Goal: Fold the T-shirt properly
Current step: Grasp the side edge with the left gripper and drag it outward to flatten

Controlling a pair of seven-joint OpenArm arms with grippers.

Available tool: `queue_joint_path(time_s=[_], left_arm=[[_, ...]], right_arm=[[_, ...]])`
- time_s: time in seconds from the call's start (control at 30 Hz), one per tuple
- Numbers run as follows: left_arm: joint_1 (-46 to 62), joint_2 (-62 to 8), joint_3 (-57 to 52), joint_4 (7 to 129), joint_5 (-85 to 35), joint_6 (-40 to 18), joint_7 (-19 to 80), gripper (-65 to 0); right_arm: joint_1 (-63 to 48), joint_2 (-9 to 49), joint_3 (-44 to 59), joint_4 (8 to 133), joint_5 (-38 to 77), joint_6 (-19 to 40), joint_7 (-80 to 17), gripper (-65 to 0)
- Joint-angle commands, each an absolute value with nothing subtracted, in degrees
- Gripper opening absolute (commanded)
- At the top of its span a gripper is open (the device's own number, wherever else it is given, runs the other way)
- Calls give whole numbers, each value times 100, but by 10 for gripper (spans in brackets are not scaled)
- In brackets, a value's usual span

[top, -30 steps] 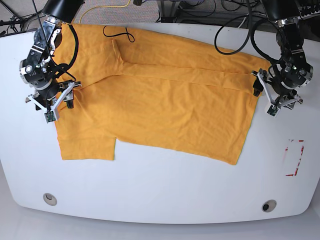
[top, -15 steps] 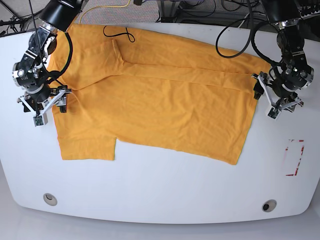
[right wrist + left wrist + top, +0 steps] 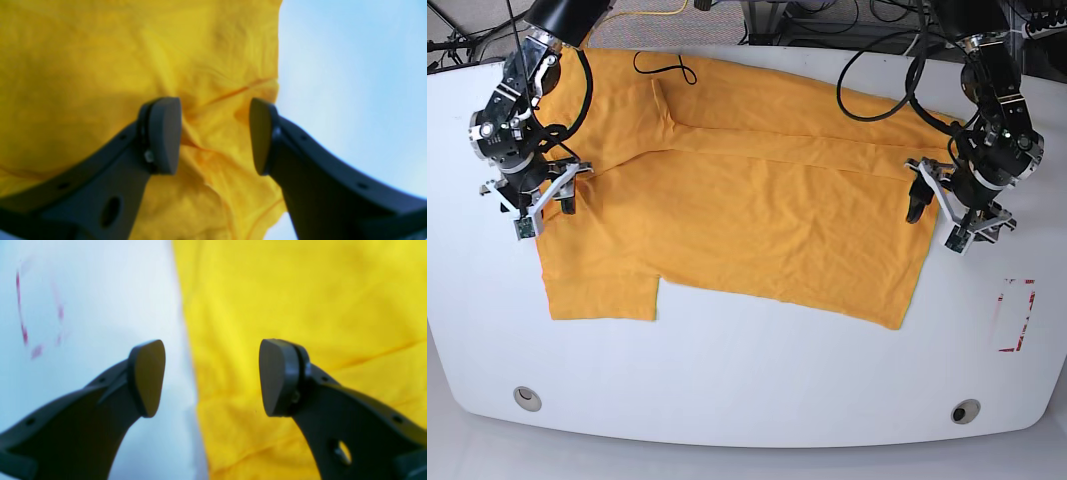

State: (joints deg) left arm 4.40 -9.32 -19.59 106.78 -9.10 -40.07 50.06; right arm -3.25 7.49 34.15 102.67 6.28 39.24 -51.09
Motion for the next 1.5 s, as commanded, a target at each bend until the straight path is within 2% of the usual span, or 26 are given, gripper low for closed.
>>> queue_joint_path(time_s=[0.0,0.1,0.17,0.2,0.3,0.37,0.73,1.03,1.47], left_arm=[[374,-945,-2000,10765,-831,-3987,4971,-250],[444,-936,-2018,10659,-769,-3987,4954,-306],[488,-936,-2035,10571,-769,-3987,4954,-381],[488,-936,-2044,10484,-752,-3987,4954,-442],[479,-945,-2044,10220,-752,-3987,4945,-532],[479,-945,-2044,10079,-752,-3987,4945,-561],[532,-945,-2044,9402,-734,-3987,4664,-565],[1015,-980,-2053,9226,-743,-3987,4629,-565],[1613,-936,-2651,9244,-769,-3987,4629,-565]], right_arm=[[-347,743,3415,10475,725,4000,-4989,-325],[-418,743,3415,10475,725,4000,-4989,-319],[-462,743,3415,10475,725,4000,-4980,-322],[-497,743,3415,10475,743,4000,-4971,-322],[-488,743,3415,10475,743,4000,-4963,-322],[-488,743,3415,10492,752,4000,-4963,-322],[-479,778,3442,10703,734,4000,-4980,-322],[-391,796,3451,10633,716,3987,-4963,-322],[145,1130,3451,9727,681,3987,-4954,-322]])
